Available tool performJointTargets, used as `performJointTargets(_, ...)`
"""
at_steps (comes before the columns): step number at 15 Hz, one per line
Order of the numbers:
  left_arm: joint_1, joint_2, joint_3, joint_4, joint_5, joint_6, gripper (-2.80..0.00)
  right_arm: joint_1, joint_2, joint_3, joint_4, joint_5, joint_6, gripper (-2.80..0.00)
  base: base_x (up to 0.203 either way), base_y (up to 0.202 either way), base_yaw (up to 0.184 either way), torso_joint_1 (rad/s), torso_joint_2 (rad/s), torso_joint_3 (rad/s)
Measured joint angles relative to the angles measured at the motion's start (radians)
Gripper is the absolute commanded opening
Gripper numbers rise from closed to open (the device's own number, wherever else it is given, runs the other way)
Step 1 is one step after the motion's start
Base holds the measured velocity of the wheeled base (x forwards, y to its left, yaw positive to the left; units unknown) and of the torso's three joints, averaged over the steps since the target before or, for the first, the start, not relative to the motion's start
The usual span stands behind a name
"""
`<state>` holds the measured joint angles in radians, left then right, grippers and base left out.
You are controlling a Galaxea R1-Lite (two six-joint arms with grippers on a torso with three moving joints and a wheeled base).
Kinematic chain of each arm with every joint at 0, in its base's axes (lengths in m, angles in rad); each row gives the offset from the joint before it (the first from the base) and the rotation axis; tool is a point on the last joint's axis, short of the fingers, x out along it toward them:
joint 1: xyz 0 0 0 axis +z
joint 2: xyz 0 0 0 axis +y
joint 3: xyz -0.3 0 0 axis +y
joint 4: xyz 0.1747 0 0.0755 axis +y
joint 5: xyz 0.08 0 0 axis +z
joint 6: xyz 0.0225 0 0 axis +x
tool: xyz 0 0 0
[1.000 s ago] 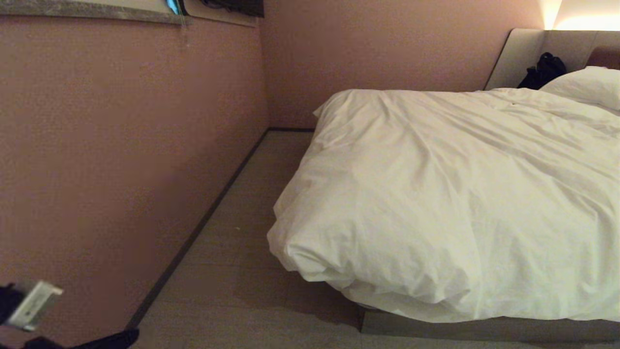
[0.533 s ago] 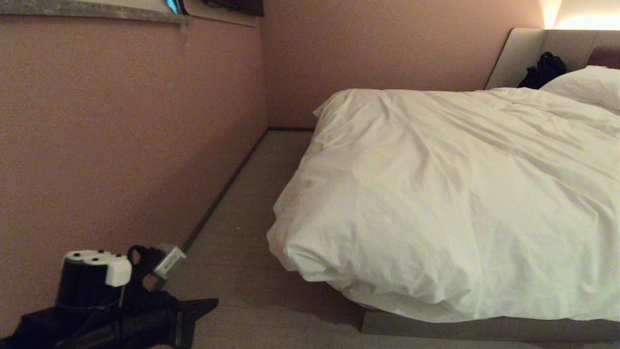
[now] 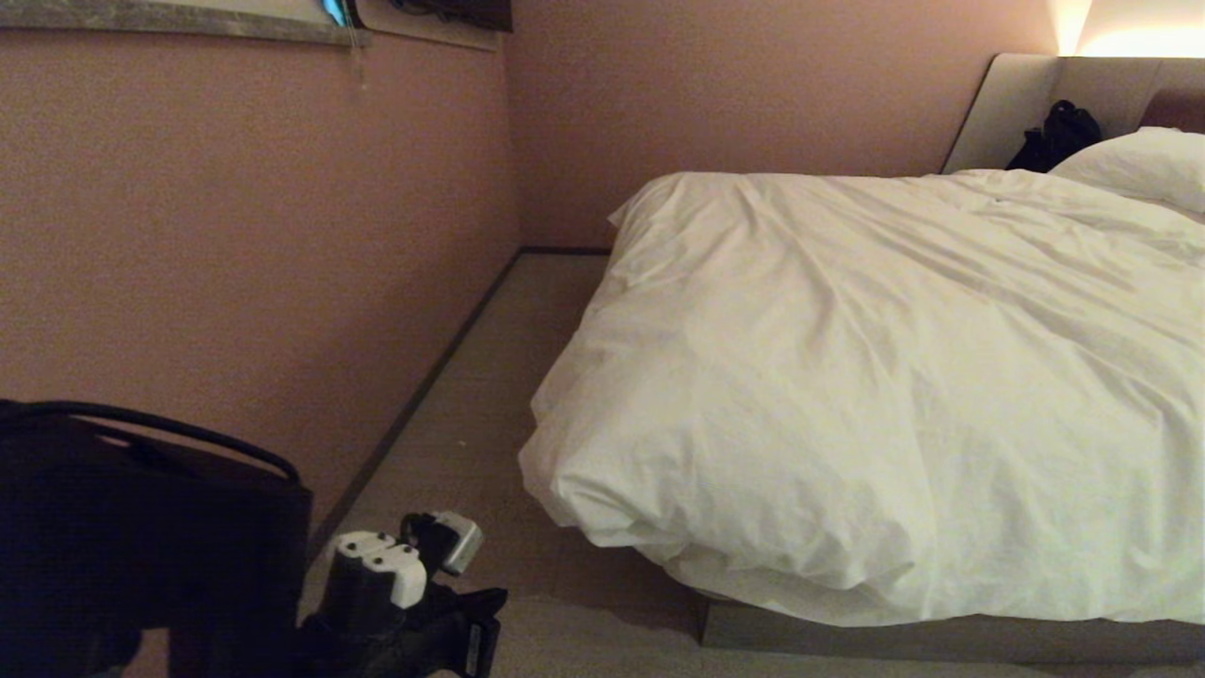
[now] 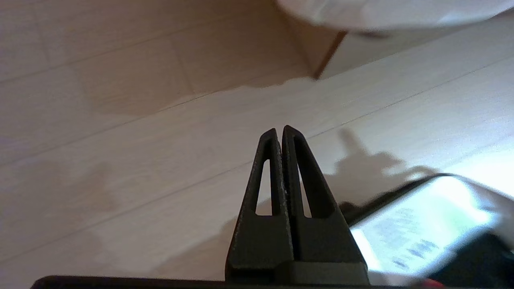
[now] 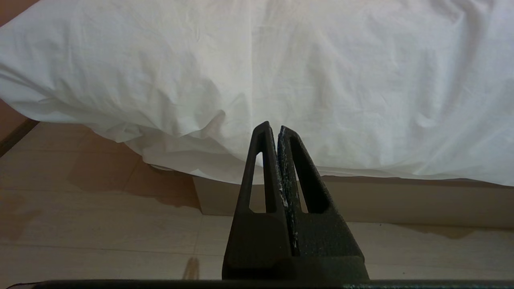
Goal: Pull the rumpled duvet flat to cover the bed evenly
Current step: Flatten the corners of the folded blanket
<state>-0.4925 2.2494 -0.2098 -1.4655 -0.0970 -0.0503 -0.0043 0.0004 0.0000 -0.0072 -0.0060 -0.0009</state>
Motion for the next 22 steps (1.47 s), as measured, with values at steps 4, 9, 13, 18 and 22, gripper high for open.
performJointTargets(4,-0.101,0.141,-0.067,-0.057,0.087,0.012,-2.8,0.0,0.0,0.0,0.0,0.0,0.0,-2.8,0.0,0.0,0.0,0.0,0.0,0.0)
performJointTargets(9,-0.159,0.194,-0.221,-0.057,0.19,0.014,-2.8,0.0,0.0,0.0,0.0,0.0,0.0,-2.8,0.0,0.0,0.0,0.0,0.0,0.0)
performJointTargets(13,-0.207,0.195,-0.387,0.08,0.296,0.014,-2.8,0.0,0.0,0.0,0.0,0.0,0.0,-2.8,0.0,0.0,0.0,0.0,0.0,0.0)
performJointTargets(18,-0.228,0.181,-0.545,0.309,0.323,0.013,-2.8,0.0,0.0,0.0,0.0,0.0,-0.001,-2.8,0.0,0.0,0.0,0.0,0.0,0.0)
performJointTargets(22,-0.239,0.18,-0.66,0.431,0.332,0.013,-2.8,0.0,0.0,0.0,0.0,0.0,-0.001,-2.8,0.0,0.0,0.0,0.0,0.0,0.0)
